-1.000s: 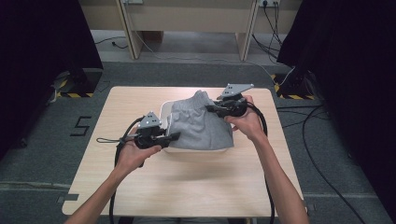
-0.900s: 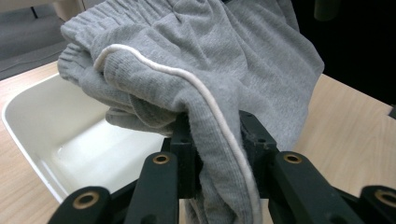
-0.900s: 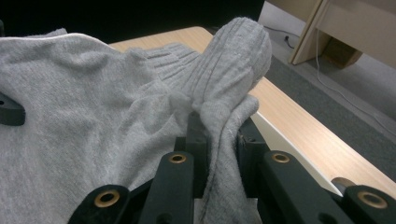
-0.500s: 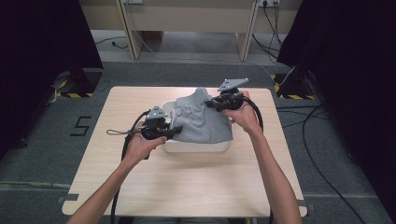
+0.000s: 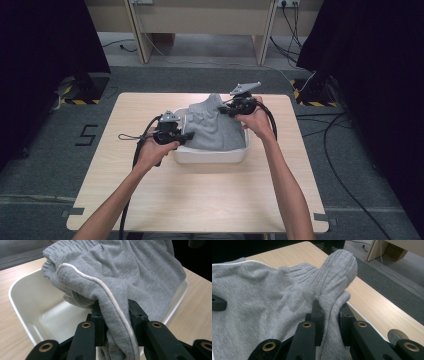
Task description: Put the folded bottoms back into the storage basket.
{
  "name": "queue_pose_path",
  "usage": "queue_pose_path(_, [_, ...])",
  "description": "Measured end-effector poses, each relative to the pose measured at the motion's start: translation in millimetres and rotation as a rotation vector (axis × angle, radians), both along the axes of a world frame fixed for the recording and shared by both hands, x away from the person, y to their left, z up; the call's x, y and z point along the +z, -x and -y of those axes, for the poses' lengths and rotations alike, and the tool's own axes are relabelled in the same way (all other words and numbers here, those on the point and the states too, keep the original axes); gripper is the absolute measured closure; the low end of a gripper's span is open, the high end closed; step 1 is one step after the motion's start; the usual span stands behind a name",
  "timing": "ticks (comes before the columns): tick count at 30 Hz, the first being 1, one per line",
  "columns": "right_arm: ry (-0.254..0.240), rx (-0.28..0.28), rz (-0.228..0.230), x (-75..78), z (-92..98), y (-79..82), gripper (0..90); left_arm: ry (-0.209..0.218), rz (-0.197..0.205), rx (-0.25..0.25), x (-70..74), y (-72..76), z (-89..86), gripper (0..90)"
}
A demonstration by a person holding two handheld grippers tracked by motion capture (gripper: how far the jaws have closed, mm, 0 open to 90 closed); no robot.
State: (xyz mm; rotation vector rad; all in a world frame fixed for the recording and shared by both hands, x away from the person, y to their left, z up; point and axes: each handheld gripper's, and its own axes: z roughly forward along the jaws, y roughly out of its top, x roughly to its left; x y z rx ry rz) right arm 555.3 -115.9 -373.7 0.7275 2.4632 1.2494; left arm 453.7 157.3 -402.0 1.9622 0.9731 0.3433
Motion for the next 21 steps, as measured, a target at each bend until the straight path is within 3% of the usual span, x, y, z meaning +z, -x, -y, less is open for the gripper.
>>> queue_pose_path(12, [0.032, -0.014, -0.047, -21.0, -6.8, -9.0, 79.7, -0.020, -0.044, 0.008, -21.3, -8.5, 1.4, 70.0])
queue_pose_path(21, [0.051, -0.023, -0.065, -31.7, -7.4, -7.4, 79.5, -0.047, -0.059, 0.001, -27.9, -8.6, 2.4, 69.4])
